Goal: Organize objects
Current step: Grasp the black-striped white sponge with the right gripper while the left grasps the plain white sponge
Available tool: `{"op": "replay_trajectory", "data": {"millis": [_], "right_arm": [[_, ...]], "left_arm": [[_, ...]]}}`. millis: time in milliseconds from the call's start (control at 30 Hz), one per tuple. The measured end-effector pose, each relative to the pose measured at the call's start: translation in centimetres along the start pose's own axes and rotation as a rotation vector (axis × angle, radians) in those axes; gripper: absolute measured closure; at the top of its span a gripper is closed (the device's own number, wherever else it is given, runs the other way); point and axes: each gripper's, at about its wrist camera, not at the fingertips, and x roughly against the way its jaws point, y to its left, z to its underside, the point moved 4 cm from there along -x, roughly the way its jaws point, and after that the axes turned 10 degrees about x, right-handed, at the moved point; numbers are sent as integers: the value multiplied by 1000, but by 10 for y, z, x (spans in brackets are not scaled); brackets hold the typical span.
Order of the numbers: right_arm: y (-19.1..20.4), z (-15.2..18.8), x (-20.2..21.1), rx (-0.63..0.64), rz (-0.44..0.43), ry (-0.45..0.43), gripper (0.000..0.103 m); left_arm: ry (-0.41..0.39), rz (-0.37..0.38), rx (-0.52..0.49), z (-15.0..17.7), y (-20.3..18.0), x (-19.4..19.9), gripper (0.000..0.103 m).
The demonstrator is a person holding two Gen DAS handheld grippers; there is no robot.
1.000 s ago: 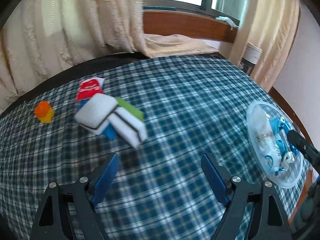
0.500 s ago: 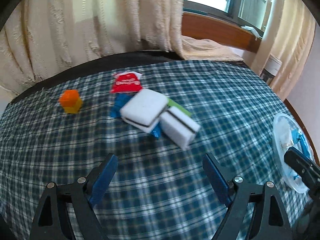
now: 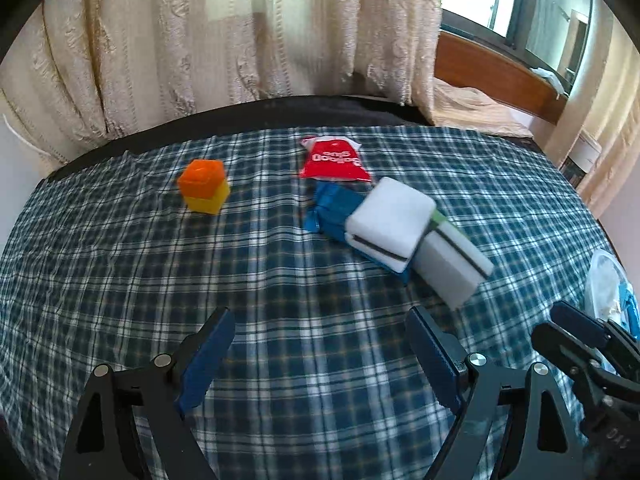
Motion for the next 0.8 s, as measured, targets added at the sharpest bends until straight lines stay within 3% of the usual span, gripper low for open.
{"op": "replay_trajectory", "data": {"millis": [667,800], "right_arm": [[19,-31,-64,95,-15,52,50],[18,-28,-70,92,-22,67,67]], "left_arm": [[3,-39,-2,-20,22,-17,11],[-1,-27,-6,-24,18,-18,11]]}}
